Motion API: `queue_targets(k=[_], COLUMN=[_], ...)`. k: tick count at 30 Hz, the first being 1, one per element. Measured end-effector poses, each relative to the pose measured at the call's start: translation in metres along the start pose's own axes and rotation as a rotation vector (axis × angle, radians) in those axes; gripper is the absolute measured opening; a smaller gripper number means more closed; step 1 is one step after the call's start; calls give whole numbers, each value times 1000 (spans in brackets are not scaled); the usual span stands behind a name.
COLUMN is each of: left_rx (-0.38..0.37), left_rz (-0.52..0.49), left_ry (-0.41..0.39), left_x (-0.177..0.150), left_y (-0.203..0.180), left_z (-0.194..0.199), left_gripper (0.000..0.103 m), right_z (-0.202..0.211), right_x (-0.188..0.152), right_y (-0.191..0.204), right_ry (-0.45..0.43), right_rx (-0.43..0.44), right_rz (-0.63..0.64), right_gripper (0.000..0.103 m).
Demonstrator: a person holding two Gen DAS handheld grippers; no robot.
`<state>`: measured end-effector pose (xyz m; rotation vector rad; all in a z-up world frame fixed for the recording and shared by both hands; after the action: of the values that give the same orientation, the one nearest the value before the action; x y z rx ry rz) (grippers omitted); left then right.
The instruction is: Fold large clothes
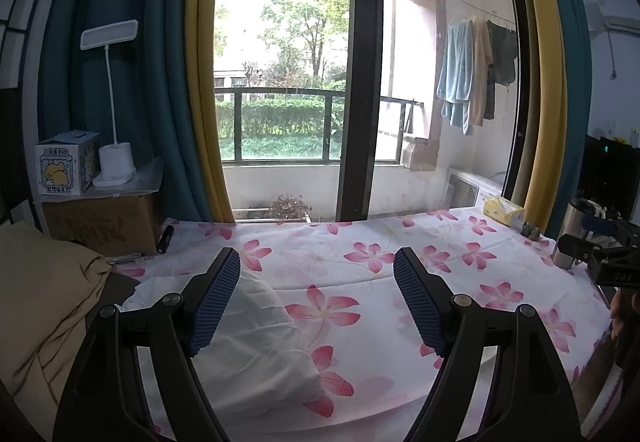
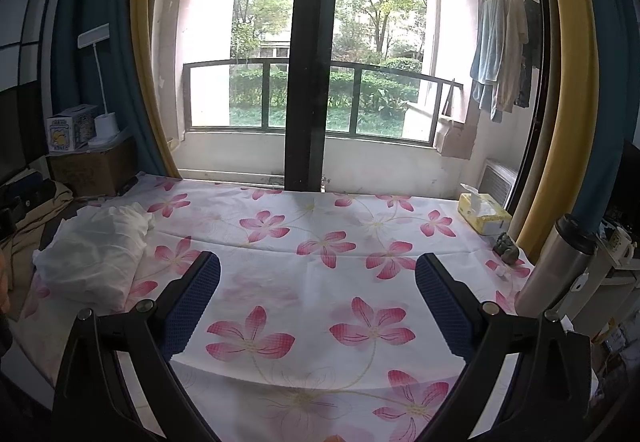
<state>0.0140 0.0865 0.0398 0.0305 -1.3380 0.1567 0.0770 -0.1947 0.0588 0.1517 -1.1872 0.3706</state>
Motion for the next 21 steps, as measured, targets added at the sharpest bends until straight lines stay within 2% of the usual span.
queue_targets(k=[21], left_rx=[5], left_rz=[-3], left_ry=[15], left_x=[-3], left_y=[4], left_z=[-4], left_gripper=[82], right_z=[-2], right_x=[-2], right_y=[2], right_ry=[7], right_rx=[12], right_rz=[4], right_gripper=[97])
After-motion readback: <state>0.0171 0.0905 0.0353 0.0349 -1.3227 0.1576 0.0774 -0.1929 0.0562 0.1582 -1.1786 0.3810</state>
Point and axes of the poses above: each gripper's, at about its wrist camera, not at the fingertips, and z roughly against the way its jaws point, y to its left, x to its top, the point moved 6 cm from there along -z, roughly the way its jaws point, and after that the axes turned 6 degrees about -y, right-handed, at the moved point
